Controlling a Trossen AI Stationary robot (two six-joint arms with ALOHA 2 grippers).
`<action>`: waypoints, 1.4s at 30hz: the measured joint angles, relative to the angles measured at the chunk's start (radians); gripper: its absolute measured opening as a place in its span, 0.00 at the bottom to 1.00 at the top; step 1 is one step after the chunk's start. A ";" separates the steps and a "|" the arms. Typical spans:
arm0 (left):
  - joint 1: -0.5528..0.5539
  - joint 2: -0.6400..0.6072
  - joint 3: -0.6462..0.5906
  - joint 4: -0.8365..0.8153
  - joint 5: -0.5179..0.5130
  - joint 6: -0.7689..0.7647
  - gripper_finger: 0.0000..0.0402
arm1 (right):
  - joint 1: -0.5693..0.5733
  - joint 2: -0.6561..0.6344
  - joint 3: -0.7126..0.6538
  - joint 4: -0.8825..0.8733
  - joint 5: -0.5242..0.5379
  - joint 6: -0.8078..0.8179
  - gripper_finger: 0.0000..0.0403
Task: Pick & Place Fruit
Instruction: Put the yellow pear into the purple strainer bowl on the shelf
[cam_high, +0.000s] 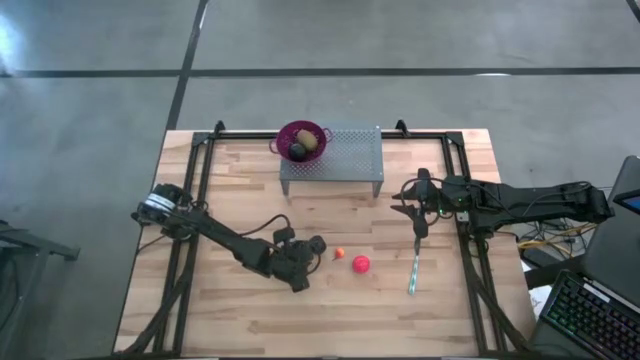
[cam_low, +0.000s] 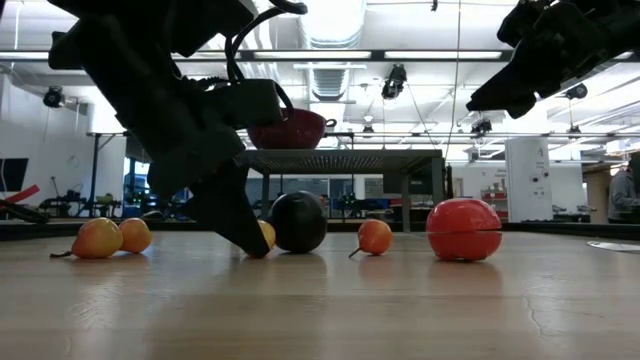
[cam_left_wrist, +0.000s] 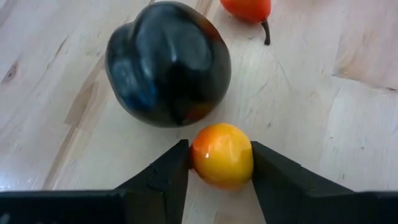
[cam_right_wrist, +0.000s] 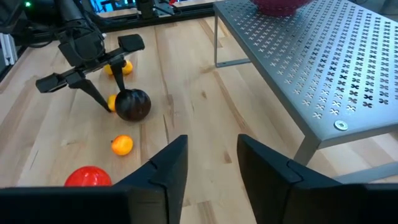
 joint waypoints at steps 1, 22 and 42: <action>0.000 -0.001 0.000 -0.004 0.001 0.000 0.40 | 0.000 0.000 0.000 0.000 0.000 0.000 0.32; 0.001 -0.256 0.074 -0.282 -0.290 0.067 0.40 | 0.000 0.000 0.000 0.000 0.000 0.000 0.16; 0.375 -0.513 0.100 0.155 -0.366 0.590 0.41 | 0.000 0.000 0.000 0.000 0.000 0.000 0.14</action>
